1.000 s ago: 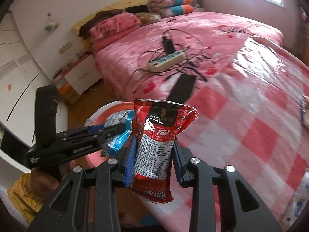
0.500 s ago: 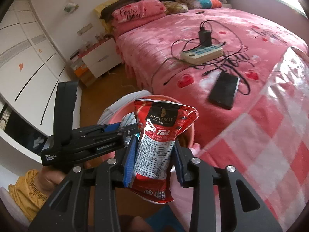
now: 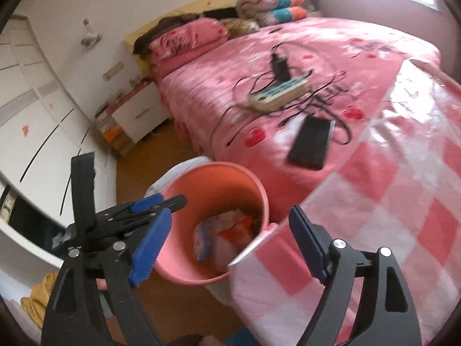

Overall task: Collect trash
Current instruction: 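Move both open tools back to the bread packet and drink bottle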

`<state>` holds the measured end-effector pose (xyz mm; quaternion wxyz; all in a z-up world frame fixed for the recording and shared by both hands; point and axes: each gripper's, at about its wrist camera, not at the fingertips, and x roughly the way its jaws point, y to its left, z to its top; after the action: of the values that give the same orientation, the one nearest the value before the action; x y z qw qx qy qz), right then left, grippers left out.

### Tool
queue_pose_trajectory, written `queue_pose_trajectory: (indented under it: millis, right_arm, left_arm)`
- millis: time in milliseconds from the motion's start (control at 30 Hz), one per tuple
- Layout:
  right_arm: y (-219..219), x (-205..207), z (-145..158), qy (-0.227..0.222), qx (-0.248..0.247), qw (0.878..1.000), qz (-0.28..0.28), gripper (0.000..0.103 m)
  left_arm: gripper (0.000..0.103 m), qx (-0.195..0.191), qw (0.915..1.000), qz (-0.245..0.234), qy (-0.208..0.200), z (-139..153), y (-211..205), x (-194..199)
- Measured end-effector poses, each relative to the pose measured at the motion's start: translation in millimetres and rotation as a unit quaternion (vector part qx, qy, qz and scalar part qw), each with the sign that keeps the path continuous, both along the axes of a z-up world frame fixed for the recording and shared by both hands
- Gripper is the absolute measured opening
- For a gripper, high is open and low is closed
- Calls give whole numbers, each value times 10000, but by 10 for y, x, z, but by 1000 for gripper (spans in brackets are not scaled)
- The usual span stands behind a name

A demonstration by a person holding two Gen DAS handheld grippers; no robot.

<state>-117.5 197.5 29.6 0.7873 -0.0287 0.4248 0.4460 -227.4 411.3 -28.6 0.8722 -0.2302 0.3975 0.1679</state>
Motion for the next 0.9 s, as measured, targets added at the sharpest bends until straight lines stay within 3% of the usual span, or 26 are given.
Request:
queue_pose_trajectory:
  millis: [233,533,700,900]
  right_arm:
    - [-399,58,29,-118,162,9987,-467,91]
    - [-849,22,-57,-187,360,9953,-879,91]
    - [-1094,29,-48,-242,499,9920,-1136,91]
    - [-1368,53,-40,-356,550,9871,-1459,93]
  left_arm:
    - [84,314,9988,-66,-366,147,-173,21]
    - [84,747,9913,-699,-823,427,-625,142]
    - [84,671,9902,-896,-834,498,-826,239]
    - [84,857,9884,-1002,-750,588,-1099,381]
